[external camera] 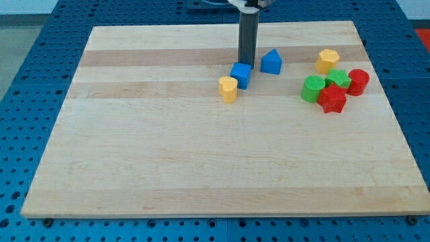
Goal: Move the triangle to the left of the cube
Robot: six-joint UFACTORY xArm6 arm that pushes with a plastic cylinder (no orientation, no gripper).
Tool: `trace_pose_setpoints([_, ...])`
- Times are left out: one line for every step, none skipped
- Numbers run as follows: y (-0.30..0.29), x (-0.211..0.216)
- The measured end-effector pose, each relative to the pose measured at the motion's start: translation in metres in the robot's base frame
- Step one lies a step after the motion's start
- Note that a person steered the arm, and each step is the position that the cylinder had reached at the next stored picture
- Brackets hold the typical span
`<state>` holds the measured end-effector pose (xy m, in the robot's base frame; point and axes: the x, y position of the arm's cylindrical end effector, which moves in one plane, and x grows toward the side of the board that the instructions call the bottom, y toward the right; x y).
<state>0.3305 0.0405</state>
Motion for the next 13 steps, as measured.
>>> trace_pose_setpoints([-0.002,-0.001])
trace_pose_setpoints([-0.002,-0.023])
trace_pose_setpoints([0.000,-0.052])
trace_pose_setpoints([0.031,-0.056])
trace_pose_setpoints([0.066,-0.056])
trace_pose_setpoints([0.085,-0.051])
trace_pose_setpoints([0.093,-0.041])
trace_pose_setpoints([0.097,-0.022])
trace_pose_setpoints([0.097,0.003])
trace_pose_setpoints([0.090,0.003])
trace_pose_setpoints([0.079,-0.007])
trace_pose_setpoints([0.059,-0.009])
trace_pose_setpoints([0.035,-0.009])
